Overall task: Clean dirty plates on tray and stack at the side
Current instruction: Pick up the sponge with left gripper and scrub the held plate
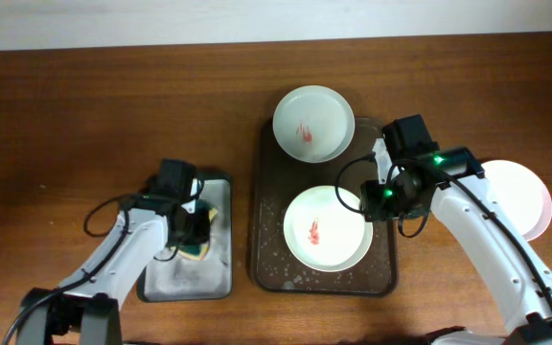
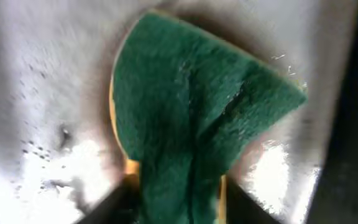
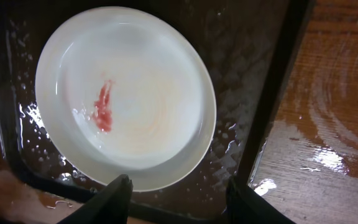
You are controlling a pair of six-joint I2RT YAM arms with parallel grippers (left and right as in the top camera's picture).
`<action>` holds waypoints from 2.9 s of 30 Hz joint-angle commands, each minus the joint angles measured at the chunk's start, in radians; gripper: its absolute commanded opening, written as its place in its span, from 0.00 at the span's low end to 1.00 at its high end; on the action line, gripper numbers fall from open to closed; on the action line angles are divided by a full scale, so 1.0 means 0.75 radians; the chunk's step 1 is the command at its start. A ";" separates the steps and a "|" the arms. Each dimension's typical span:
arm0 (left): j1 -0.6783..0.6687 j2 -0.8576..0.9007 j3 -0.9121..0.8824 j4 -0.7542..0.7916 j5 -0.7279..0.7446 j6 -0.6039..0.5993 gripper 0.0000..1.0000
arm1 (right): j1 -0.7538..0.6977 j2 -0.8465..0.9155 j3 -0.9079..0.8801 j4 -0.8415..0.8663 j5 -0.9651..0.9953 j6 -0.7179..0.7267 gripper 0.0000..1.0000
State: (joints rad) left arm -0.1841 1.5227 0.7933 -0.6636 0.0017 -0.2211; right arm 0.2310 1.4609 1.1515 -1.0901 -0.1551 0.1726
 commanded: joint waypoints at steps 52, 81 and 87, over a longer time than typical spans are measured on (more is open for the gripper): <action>-0.573 0.712 0.665 -0.319 -0.258 -0.579 0.00 | 0.004 0.209 -0.475 0.573 0.123 0.237 0.04; -0.608 0.609 0.852 -0.377 -0.394 -0.436 0.00 | 0.006 0.209 -0.475 0.531 0.118 0.194 0.04; -0.461 0.213 0.880 -0.570 -0.262 -0.435 0.00 | 0.006 0.165 -0.429 0.479 0.120 0.144 0.04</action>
State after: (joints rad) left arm -0.6151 1.8523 1.4311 -1.0290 -0.1528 -0.5632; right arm 0.2413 1.5982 0.8192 -0.6960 -0.1501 0.3096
